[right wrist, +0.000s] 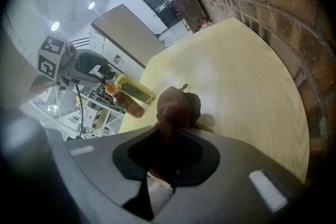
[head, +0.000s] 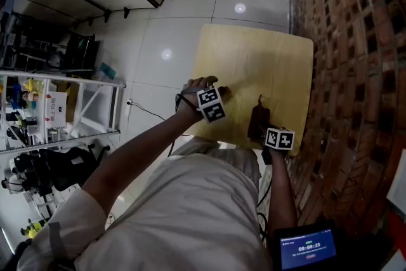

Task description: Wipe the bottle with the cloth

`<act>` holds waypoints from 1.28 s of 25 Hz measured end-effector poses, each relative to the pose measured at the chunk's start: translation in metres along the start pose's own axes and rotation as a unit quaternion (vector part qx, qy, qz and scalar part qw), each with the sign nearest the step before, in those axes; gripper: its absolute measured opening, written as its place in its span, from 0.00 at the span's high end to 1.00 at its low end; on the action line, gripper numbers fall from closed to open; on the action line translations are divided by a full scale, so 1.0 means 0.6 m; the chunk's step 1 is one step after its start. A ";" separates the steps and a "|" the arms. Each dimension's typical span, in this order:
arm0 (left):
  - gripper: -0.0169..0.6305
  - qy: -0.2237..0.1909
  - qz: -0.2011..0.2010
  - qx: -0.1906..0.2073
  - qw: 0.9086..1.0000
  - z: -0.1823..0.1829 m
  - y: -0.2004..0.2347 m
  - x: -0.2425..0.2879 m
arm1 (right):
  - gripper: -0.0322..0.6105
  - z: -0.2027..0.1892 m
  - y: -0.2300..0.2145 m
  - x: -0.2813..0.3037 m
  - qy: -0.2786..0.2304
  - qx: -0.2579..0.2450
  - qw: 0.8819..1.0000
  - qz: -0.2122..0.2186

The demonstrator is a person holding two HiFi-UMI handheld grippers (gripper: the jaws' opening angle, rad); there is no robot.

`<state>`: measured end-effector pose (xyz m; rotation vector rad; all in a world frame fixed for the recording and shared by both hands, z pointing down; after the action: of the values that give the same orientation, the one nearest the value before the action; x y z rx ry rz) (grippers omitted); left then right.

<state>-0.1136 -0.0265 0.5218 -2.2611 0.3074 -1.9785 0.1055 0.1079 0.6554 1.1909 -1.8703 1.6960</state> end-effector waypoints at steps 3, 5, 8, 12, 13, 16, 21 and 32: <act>0.40 -0.028 -0.006 -0.036 0.999 -0.014 0.002 -0.012 | 0.84 0.006 -0.001 0.001 0.002 -0.002 1.000 -0.001; 0.39 -0.054 -0.010 -0.069 0.996 -0.025 0.002 -0.025 | 0.84 0.008 -0.002 -0.002 -0.002 -0.003 1.000 0.001; 0.39 -0.106 -0.016 -0.143 0.984 -0.052 0.004 -0.051 | 0.84 0.012 0.001 -0.018 -0.032 0.004 0.999 0.022; 0.39 -0.169 -0.011 -0.251 0.953 -0.104 0.001 -0.077 | 0.85 0.029 0.015 -0.060 -0.110 0.000 0.992 0.061; 0.40 -0.186 -0.006 -0.279 0.942 -0.116 -0.003 -0.084 | 0.85 0.034 0.020 -0.074 -0.129 -0.008 0.989 0.069; 0.47 -0.224 0.010 -0.346 0.911 -0.150 -0.031 -0.102 | 0.85 0.040 0.041 -0.116 -0.177 -0.020 0.979 0.096; 0.63 -0.274 0.070 -0.411 0.866 -0.185 -0.068 -0.123 | 0.85 0.063 0.071 -0.157 -0.220 -0.048 0.967 0.117; 0.95 -0.302 0.062 -0.548 0.777 -0.278 -0.170 -0.089 | 0.85 0.042 0.166 -0.225 -0.267 -0.109 0.955 0.069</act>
<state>-0.2779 0.0923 0.5162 -3.1440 1.8151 -0.8698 0.1157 0.1244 0.4868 1.5641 -2.4304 1.2578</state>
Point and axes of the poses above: the fingertips, and each gripper's own axes: x forward along the fingers, y to its left, z out of its top, the point moved 9 cm from there along -x, backward along the fingers, and after that the axes turned 8 degrees about x, right-handed, at the moved point
